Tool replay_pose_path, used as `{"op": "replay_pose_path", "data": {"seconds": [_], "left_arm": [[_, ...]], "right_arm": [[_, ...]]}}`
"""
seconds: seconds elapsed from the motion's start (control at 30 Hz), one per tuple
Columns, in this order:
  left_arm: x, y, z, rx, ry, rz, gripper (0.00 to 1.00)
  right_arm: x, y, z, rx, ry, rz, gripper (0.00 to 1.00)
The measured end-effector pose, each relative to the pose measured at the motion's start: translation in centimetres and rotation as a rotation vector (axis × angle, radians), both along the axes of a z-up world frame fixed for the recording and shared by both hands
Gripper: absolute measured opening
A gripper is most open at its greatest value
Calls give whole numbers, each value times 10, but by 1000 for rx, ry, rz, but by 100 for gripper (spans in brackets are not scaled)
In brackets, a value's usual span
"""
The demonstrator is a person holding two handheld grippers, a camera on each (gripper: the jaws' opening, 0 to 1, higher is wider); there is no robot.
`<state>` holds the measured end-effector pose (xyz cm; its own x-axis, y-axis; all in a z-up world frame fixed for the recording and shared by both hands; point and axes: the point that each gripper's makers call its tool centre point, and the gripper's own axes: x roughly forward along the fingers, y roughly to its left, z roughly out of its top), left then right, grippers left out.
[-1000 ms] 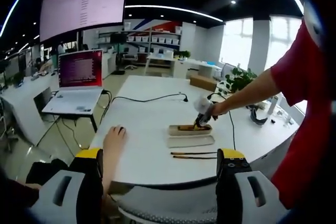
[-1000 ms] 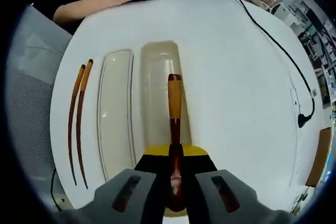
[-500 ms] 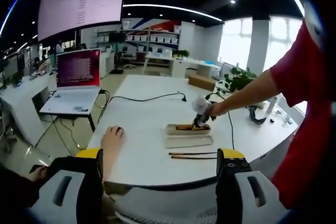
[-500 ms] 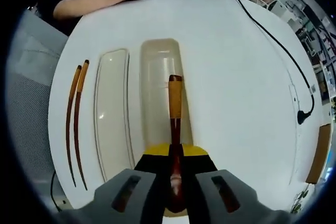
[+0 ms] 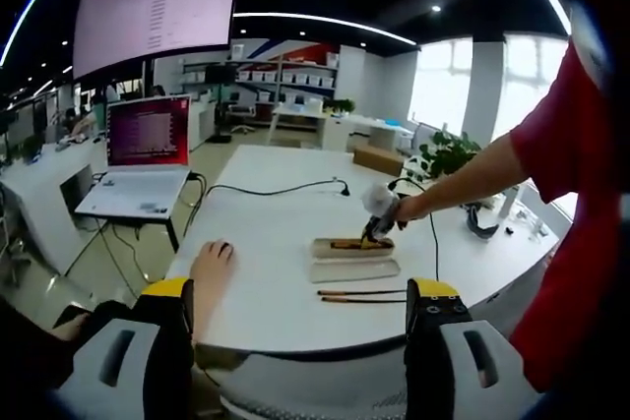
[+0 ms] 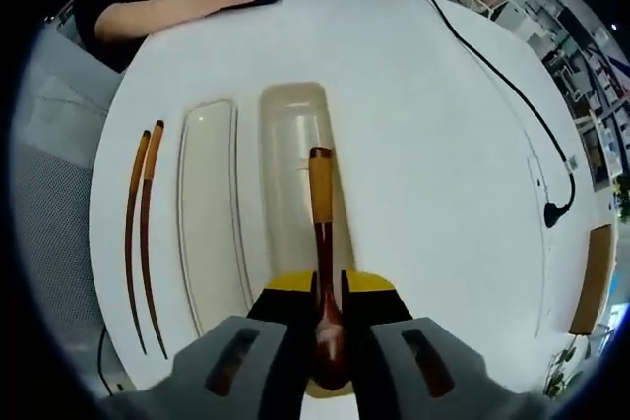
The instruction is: Arrange the utensils inside the cutlery case until each visible utensil rests in its matching compartment.
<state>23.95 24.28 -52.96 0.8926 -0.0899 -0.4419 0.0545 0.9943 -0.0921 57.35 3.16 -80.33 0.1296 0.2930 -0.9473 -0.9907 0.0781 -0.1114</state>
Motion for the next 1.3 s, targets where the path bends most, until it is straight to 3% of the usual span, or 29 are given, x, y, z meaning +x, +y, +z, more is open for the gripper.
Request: {"op": "replay_pose_path", "data": {"seconds": [0.27,0.47,1.0,1.3], "left_arm": [[3,3,9,3,-37,-8,91],[1,0,11,5,-50,-25,91],[1,-4,16,-5,-77,-63,91],[-1,1,17,6,-74,-67,91]], "right_arm": [[4,5,29,37,-67,9,10],[-6,7,51,74,-91,0,10],[-28,6,69,104,-111,34,13],[-44,1,61,83,-112,62,16]]}}
